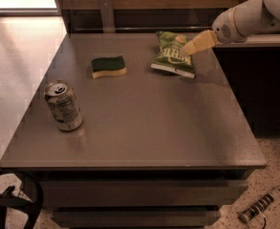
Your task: Move green jalapeno chip bag near 7up can
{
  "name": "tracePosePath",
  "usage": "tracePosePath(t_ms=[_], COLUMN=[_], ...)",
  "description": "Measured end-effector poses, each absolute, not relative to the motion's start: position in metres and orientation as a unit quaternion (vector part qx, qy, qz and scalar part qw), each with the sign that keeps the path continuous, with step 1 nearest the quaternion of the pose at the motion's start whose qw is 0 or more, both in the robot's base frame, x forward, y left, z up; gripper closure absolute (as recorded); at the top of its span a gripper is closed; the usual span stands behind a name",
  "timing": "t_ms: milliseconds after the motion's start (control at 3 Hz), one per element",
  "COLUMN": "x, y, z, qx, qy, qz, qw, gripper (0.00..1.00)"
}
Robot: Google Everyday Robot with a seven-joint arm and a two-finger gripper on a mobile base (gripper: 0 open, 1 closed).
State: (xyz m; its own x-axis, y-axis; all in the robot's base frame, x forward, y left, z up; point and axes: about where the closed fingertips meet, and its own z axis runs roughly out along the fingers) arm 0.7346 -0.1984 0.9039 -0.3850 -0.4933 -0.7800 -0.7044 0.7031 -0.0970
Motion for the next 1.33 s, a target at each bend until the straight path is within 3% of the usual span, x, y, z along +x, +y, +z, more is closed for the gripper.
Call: tracePosePath(t_ms=[1333], x=[0.791], y=[-0.133], z=[0.85], qx=[-0.381], qy=[0.78], qz=[0.168], qw=[0.468], gripper=[0.02])
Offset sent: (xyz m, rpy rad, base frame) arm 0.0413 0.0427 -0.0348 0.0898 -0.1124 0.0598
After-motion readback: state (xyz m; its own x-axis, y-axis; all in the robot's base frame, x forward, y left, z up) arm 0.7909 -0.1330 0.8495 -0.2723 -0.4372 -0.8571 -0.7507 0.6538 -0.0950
